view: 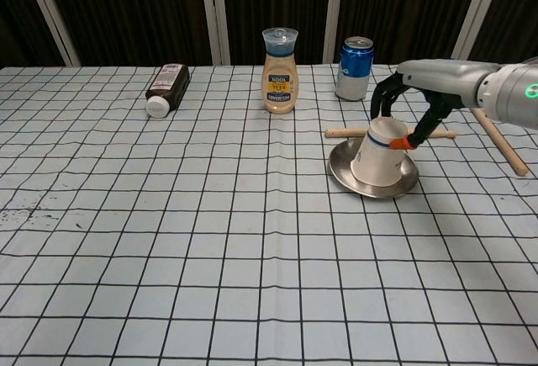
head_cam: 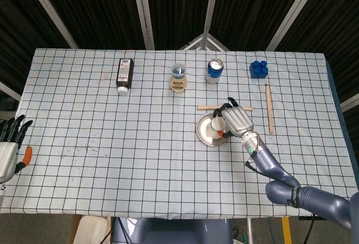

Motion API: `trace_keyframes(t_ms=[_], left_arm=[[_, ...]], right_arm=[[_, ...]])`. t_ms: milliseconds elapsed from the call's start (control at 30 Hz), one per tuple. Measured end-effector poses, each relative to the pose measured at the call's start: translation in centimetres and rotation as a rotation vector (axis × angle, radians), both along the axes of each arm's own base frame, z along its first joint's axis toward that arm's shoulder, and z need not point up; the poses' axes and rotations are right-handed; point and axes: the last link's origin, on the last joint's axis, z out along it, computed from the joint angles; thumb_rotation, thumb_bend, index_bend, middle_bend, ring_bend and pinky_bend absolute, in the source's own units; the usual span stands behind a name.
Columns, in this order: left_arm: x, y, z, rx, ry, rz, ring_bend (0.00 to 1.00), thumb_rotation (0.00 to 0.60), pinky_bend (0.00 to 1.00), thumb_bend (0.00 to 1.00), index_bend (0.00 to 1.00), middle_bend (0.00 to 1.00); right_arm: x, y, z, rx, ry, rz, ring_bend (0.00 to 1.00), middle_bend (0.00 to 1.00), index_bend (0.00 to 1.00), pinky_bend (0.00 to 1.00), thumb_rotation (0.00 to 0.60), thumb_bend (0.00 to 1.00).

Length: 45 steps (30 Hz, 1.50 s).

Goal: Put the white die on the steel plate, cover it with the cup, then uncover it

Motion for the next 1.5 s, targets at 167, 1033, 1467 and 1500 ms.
trace_keyframes(t_ms=[167, 1033, 1467, 1500], left_arm=[[0.0, 0.0, -0.1, -0.002, 0.002, 0.000, 0.00, 0.600, 0.00, 0.71, 0.10, 0.00], [0.1, 0.1, -0.4, -0.011, 0.011, -0.001, 0.00, 0.600, 0.00, 0.71, 0.10, 0.00], [0.1, 0.2, -0.5, -0.012, 0.015, -0.001, 0.00, 0.600, 0.00, 0.71, 0.10, 0.00], [0.1, 0.2, -0.6, -0.013, 0.016, -0.001, 0.00, 0.600, 0.00, 0.71, 0.10, 0.00]], right_arm=[[-1.3, 0.4, 1.2, -0.014, 0.014, -0.021, 0.22, 0.47, 0.47, 0.00, 0.600, 0.37], [0.0, 2.6, -0.5, 0.049, -0.031, 0.025, 0.22, 0.47, 0.47, 0.00, 0.600, 0.37], [0.2, 0.2, -0.8, 0.030, -0.048, -0.018, 0.22, 0.47, 0.47, 0.00, 0.600, 0.37], [0.1, 0.0, -0.7, 0.026, -0.053, -0.023, 0.22, 0.47, 0.47, 0.00, 0.600, 0.37]])
